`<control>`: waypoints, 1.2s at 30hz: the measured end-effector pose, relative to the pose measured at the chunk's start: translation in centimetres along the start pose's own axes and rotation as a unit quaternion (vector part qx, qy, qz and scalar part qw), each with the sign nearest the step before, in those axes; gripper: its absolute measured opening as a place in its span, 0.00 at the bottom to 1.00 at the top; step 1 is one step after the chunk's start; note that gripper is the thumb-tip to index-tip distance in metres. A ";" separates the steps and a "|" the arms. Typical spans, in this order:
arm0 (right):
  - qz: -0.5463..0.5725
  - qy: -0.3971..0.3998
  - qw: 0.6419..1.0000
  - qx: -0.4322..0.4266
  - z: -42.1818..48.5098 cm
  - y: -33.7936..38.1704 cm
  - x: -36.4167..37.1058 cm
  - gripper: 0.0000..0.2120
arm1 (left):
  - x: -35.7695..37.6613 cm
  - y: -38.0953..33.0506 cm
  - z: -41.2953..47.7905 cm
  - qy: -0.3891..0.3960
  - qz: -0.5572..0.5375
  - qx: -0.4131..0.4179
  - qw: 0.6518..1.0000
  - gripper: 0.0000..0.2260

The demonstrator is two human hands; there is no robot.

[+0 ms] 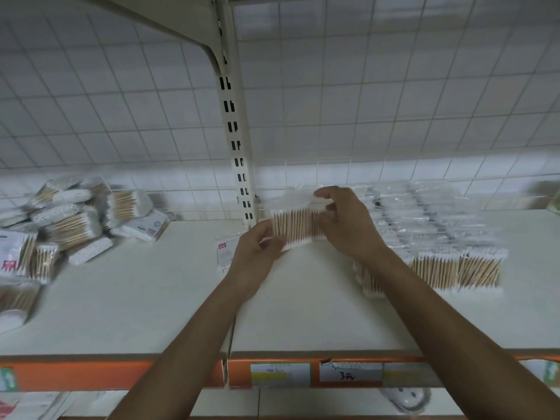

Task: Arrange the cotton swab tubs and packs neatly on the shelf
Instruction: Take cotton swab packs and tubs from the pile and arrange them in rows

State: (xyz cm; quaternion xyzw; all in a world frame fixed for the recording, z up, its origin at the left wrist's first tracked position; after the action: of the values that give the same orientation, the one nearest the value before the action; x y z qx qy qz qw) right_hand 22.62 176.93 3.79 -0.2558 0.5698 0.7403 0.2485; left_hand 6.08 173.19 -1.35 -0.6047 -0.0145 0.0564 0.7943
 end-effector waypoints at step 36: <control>-0.279 0.049 0.959 -0.020 4.8 -2.4 -1.5 0.18 | 5.0 3.6 3.9 -0.018 0.313 -0.012 0.949 0.25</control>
State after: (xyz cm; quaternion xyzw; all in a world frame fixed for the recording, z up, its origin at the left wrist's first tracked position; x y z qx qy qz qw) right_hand 24.88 182.02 4.11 -0.4450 0.4727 0.6393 0.4120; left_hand 10.43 178.36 -3.96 -0.5868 0.1605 0.3136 0.7291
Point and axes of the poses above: each hand's wrist, its own z-axis towards the middle knuckle, its own x-axis out of the palm, y = z × x, the point moved 2 cm from there along z, towards the middle knuckle, and after that the axes turned 9 degrees about x, right-handed, at the moved point
